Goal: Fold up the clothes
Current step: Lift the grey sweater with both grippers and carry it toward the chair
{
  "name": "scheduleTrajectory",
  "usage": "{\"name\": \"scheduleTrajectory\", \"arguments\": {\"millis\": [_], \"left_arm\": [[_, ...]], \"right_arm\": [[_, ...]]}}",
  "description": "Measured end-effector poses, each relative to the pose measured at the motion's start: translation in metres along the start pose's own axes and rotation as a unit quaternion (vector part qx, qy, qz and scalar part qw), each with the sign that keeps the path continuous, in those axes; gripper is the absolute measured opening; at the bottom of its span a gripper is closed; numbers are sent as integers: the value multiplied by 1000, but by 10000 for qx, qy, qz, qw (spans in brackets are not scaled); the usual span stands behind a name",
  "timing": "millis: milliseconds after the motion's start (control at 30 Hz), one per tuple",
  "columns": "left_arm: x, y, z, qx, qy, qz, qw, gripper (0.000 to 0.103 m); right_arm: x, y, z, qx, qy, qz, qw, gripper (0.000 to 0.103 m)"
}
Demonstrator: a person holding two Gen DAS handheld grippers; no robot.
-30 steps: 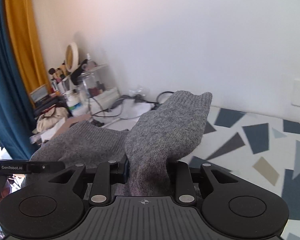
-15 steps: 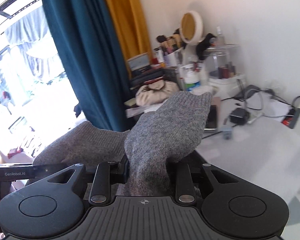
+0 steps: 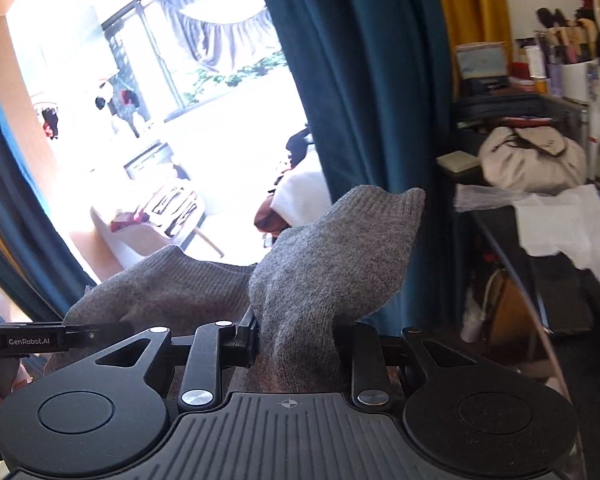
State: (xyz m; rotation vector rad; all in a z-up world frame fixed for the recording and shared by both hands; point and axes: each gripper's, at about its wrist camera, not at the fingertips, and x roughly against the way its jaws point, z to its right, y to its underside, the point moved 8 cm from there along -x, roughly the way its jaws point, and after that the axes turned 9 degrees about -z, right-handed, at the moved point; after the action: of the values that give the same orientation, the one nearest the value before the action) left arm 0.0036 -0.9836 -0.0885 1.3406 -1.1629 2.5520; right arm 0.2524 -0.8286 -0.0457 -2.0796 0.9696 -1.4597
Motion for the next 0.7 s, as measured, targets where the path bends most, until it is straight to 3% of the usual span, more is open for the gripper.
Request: {"name": "scheduleTrajectory", "arguments": {"millis": [167, 300, 567, 700], "left_arm": [[-29, -71, -61, 139, -340, -124, 9992, 25], [-46, -123, -106, 265, -505, 28, 9984, 25], [-64, -185, -190, 841, -729, 269, 9934, 25], [-81, -213, -235, 951, -586, 308, 9933, 25]], "right_arm": [[-89, -64, 22, 92, -393, -244, 9989, 24], [-151, -120, 18, 268, -690, -314, 9968, 24], [-261, -210, -5, 674, -1000, -576, 9910, 24], [-304, -238, -13, 691, -939, -681, 9909, 24]]}}
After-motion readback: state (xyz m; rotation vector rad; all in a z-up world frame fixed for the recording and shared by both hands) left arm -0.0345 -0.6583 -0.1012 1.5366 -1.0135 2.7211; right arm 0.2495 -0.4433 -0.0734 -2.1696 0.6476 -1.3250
